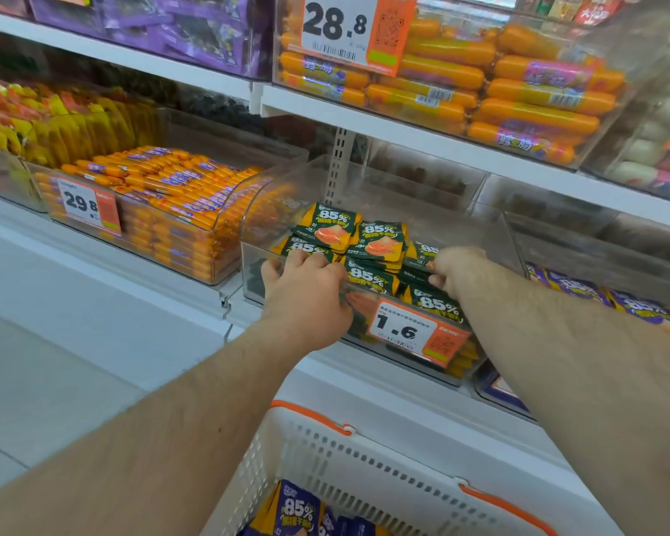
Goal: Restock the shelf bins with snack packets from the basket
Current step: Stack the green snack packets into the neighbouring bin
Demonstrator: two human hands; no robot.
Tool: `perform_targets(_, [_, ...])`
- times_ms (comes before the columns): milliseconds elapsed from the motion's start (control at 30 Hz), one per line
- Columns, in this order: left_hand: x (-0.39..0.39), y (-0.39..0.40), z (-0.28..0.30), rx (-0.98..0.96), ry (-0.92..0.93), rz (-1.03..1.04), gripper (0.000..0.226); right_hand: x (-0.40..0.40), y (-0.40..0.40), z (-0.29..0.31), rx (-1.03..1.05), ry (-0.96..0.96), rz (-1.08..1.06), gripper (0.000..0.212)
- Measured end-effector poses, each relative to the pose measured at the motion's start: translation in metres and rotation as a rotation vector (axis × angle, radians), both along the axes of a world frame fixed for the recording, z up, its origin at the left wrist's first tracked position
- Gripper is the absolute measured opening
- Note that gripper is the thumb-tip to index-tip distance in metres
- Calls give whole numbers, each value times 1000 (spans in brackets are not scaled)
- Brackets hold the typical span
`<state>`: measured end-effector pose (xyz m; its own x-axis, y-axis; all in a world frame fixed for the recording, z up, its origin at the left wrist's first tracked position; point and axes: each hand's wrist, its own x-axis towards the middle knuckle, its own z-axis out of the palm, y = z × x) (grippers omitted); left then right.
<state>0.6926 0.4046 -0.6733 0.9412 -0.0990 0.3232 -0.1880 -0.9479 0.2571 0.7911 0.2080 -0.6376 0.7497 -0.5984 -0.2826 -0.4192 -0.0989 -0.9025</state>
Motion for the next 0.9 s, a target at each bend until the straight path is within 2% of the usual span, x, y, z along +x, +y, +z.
perform_targets(100, [1,-2,0,-8,-9,7,33,0,-7,0,0,-10,39,31])
perform_targets(233, [0,-3,0,-7,-13,13,33,2,-14,-5,8,-52,180,43])
perform_targets(367, [-2,-3,0,-4,-8,13,34,3,-9,-6,-144,28,100,19])
perform_targets(567, [-3,-2,2,17,-14,1,34,1,-3,-8,-274,107,63,33])
perform_targets(700, [-4,-3,3,1,-128,-34,37,-4,-1,-2,-300,73,41,23])
perform_targets(767, [-9,-4,6,-30,-274,-74,37,-11,2,3,-437,59,65,19])
perform_targets(833, [-11,-6,6,-108,-435,-150,29,-25,10,10,-656,7,129,25])
perform_targets(900, [-14,-8,3,-177,-428,-295,17,-46,22,15,-827,-88,222,30])
